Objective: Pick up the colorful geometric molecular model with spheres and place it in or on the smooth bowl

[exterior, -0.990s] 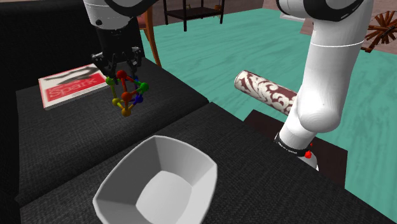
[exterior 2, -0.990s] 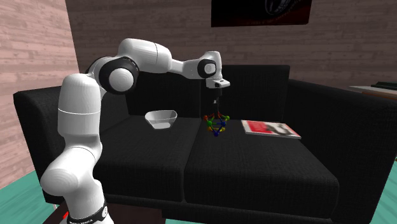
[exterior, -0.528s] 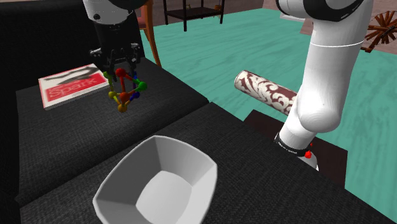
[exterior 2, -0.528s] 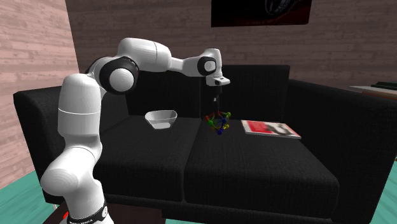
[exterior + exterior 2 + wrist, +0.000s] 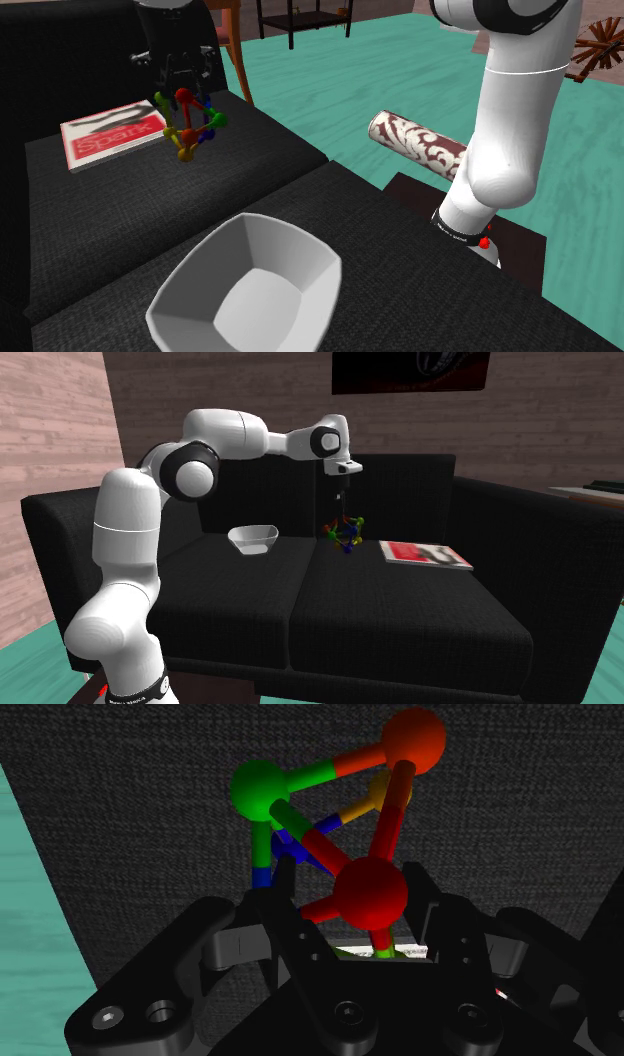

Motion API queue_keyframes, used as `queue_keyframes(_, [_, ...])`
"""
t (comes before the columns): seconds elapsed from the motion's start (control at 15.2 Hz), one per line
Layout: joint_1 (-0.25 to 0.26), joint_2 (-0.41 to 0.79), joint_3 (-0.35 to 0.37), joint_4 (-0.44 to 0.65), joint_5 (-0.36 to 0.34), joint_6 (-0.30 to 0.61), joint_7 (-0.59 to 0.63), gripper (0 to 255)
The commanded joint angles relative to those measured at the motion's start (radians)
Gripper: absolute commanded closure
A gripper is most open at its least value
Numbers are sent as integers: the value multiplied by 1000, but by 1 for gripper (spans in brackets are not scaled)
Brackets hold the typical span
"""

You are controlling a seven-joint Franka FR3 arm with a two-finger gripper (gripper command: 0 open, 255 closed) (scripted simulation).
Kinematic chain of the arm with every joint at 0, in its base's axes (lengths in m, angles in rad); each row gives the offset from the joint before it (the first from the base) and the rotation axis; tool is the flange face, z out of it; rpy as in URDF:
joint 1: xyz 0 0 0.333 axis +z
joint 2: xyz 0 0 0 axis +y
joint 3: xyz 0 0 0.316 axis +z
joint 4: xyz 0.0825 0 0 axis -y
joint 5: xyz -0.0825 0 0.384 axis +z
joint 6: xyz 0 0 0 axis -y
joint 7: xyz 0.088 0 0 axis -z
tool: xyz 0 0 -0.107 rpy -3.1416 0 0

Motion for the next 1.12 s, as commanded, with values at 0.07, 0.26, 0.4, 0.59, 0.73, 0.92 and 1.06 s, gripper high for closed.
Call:
queue_keyframes(0.07, [10,15,2,66,-7,-52,1,255])
queue_keyframes(0.26, [20,31,3,130,-15,-101,1,255])
queue_keyframes(0.4, [28,45,3,176,-22,-135,2,255])
queue_keyframes(0.59, [43,70,4,253,-35,-189,3,255])
queue_keyframes(0.73, [56,90,4,311,-46,-228,3,255])
queue_keyframes(0.92, [82,128,3,411,-66,-292,3,255])
queue_keyframes(1.06, [104,161,2,492,-84,-341,3,255])
